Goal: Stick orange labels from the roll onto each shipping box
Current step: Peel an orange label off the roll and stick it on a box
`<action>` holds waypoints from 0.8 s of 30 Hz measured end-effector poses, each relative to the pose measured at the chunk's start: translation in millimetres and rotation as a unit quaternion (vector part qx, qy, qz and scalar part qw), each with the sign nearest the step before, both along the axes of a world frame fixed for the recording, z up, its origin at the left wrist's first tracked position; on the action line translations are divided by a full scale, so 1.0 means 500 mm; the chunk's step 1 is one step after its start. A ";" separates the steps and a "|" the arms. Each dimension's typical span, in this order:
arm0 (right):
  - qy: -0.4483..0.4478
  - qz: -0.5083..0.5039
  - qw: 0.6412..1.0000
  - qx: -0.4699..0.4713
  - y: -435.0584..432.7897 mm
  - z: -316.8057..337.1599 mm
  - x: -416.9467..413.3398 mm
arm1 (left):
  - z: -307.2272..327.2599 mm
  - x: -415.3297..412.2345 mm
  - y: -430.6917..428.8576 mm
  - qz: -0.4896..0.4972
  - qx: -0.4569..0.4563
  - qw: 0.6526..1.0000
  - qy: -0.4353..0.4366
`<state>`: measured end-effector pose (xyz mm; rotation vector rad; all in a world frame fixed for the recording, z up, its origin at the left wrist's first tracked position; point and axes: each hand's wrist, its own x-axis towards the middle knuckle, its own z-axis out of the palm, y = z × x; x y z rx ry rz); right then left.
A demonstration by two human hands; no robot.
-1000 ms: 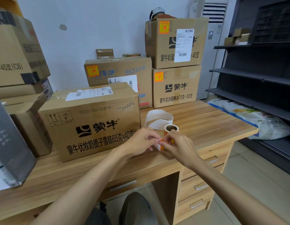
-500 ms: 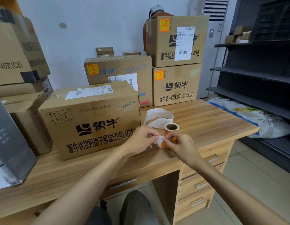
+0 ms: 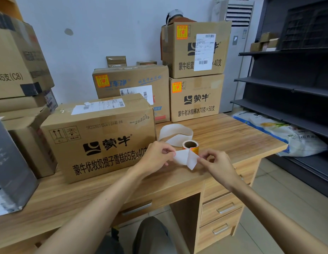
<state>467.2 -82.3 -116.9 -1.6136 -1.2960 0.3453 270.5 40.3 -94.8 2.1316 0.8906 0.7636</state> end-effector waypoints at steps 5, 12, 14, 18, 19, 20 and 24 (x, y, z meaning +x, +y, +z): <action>0.021 -0.002 1.000 0.021 -0.028 0.019 0.018 | 0.005 0.005 -0.006 0.006 -0.010 1.000 0.003; -0.071 -0.024 0.994 0.080 -0.040 0.057 0.002 | 0.028 -0.011 -0.022 0.008 -0.007 0.999 -0.033; -0.142 -0.038 0.984 0.102 -0.032 0.070 -0.025 | 0.049 -0.020 -0.039 0.022 0.005 0.998 -0.062; -0.234 -0.034 0.962 0.134 -0.004 0.090 -0.095 | 0.098 -0.059 -0.067 0.060 0.003 0.994 -0.086; -0.249 -0.030 0.957 0.146 0.005 0.093 -0.113 | 0.108 -0.073 -0.074 0.066 -0.011 0.994 -0.087; -0.266 -0.024 0.950 0.162 0.014 0.095 -0.133 | 0.118 -0.088 -0.082 0.078 -0.026 0.993 -0.089; -0.359 -0.003 0.906 0.224 0.042 0.103 -0.217 | 0.140 -0.154 -0.100 0.126 -0.071 0.983 -0.116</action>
